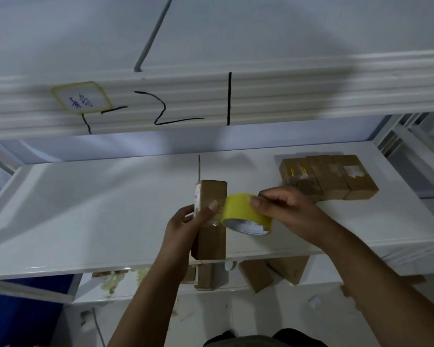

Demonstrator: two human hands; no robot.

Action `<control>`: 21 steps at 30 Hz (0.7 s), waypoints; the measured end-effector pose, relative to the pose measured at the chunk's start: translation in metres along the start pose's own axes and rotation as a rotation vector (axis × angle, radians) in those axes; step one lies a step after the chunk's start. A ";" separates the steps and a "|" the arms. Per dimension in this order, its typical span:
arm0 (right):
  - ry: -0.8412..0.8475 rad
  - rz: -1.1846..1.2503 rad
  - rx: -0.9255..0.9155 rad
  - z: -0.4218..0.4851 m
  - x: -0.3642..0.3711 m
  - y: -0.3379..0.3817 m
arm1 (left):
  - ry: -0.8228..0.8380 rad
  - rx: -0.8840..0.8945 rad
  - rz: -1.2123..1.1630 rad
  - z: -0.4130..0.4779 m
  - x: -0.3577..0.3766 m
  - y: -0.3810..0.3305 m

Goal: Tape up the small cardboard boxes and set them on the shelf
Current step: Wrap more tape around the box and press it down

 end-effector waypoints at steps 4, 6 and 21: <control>-0.247 -0.224 0.002 -0.005 -0.024 -0.005 | 0.018 -0.002 -0.122 -0.003 -0.005 -0.005; -0.265 -0.276 0.083 -0.006 -0.026 -0.016 | 0.082 -0.020 -0.168 -0.007 0.002 -0.005; -0.340 -0.476 0.166 0.005 -0.003 -0.032 | 0.098 0.075 0.221 0.005 0.015 -0.017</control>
Point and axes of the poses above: each hand's wrist, its own z-axis towards the middle knuckle, its own x-axis out of the palm, y = z × x, the point moved 9 cm from there along z, towards the middle knuckle, and after that the axes turned 4 degrees about y, right-handed, at the moved point
